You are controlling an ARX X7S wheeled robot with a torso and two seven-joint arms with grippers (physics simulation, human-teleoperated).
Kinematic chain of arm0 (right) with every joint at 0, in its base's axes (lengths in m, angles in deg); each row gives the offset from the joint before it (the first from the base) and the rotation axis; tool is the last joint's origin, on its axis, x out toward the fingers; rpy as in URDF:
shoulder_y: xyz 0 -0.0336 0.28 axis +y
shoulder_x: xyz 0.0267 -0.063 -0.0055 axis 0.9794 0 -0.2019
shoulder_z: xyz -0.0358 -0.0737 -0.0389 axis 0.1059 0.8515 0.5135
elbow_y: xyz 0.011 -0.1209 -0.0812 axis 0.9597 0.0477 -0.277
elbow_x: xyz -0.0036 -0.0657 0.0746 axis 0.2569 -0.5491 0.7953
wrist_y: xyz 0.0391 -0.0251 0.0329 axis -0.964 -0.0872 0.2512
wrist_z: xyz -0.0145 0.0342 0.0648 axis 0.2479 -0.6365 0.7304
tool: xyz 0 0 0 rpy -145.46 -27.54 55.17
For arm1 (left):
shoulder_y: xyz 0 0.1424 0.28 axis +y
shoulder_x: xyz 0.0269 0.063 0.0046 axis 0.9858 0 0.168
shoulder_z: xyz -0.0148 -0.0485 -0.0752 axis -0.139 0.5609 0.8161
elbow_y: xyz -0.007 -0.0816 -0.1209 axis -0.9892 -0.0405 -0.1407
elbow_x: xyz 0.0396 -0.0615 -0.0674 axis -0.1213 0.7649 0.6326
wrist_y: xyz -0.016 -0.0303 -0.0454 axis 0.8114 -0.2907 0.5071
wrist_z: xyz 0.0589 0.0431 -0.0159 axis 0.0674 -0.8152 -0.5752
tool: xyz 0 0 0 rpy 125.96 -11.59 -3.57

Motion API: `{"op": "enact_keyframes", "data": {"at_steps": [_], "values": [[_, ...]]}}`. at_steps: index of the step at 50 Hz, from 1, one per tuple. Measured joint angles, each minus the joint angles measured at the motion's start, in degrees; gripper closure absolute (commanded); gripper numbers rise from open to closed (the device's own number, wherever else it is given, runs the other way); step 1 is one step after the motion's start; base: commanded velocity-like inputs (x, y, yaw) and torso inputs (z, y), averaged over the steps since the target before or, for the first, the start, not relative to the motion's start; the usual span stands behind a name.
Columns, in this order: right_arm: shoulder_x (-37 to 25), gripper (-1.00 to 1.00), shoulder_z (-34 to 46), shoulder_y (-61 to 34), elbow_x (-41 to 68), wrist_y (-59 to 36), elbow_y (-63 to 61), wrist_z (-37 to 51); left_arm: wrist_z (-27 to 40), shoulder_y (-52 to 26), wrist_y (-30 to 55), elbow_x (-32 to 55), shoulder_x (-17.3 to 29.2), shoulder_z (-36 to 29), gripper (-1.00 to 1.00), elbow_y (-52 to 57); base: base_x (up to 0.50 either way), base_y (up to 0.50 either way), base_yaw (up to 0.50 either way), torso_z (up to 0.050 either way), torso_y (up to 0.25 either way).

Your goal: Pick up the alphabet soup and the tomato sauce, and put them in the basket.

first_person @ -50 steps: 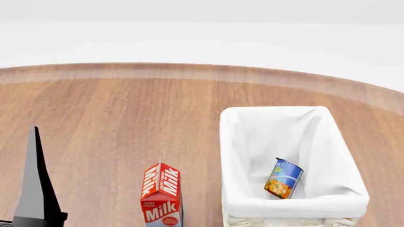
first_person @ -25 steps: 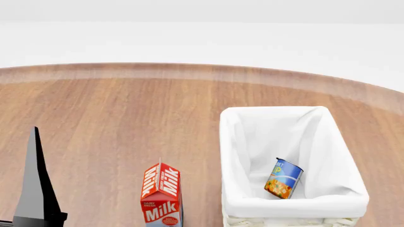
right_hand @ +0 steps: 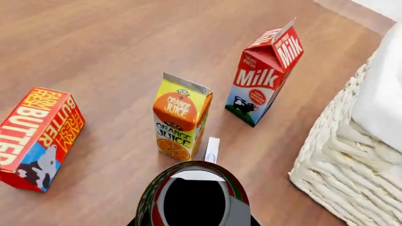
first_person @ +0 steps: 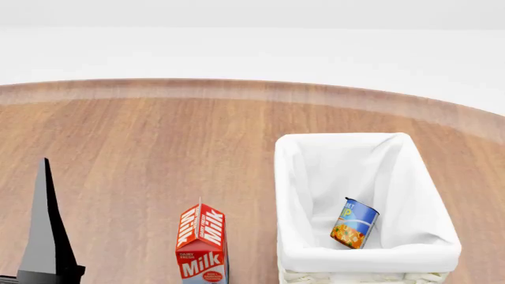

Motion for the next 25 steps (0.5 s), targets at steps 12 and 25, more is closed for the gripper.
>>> {"op": "enact_keyframes", "data": {"at_steps": [12,25], "values": [[-3.16,1.00,-6.38,-12.40,15.48,-0.56,-5.62,7.28,-0.13,-0.66,0.92,0.11,0.00,-0.10,-1.00,0.58,0.00,0.00,0.00,0.001,0.000],[-5.43,1.00,-12.64,-25.55,28.25,1.47,-5.43,12.72,0.00,-0.54,0.62,0.18,0.14,-0.14,-1.00,0.44,0.00,0.00,0.00,0.000,0.000]]}}
